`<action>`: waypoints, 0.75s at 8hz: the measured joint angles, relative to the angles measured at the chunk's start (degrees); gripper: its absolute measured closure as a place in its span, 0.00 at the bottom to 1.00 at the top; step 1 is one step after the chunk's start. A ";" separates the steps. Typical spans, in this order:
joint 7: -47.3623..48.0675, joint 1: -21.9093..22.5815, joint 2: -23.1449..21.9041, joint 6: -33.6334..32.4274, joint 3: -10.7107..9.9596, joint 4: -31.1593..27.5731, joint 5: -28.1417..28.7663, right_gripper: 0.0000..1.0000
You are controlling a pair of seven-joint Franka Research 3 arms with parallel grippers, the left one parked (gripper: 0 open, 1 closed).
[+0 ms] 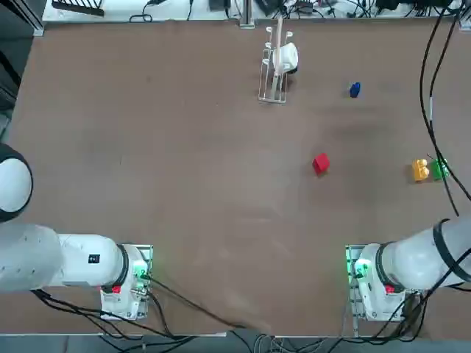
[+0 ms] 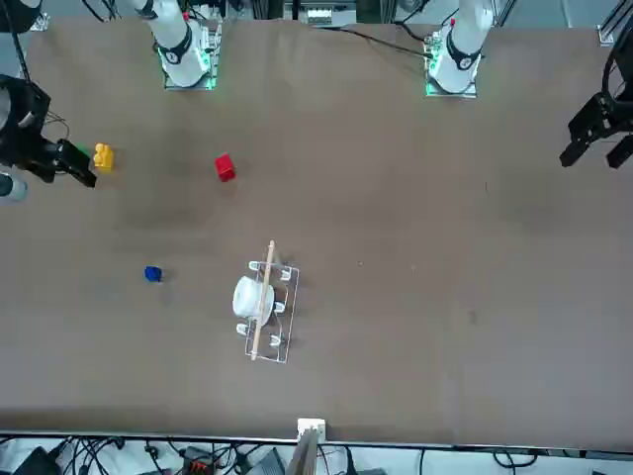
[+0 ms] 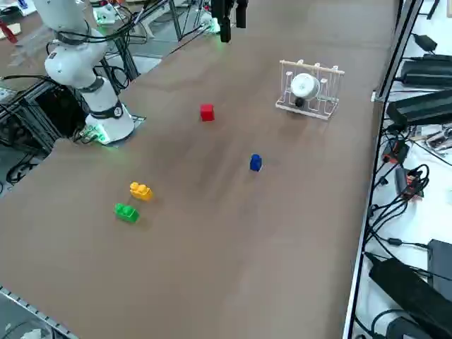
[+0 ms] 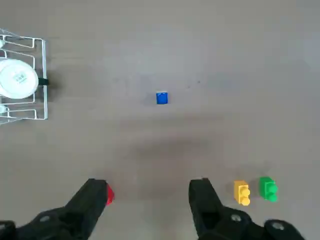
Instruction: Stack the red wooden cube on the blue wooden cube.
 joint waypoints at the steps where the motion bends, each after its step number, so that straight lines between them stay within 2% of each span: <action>1: 0.00 0.00 0.09 -0.07 0.00 -0.01 0.00 0.00; 6: -1.07 0.85 2.25 -2.09 0.53 -0.84 0.34 0.00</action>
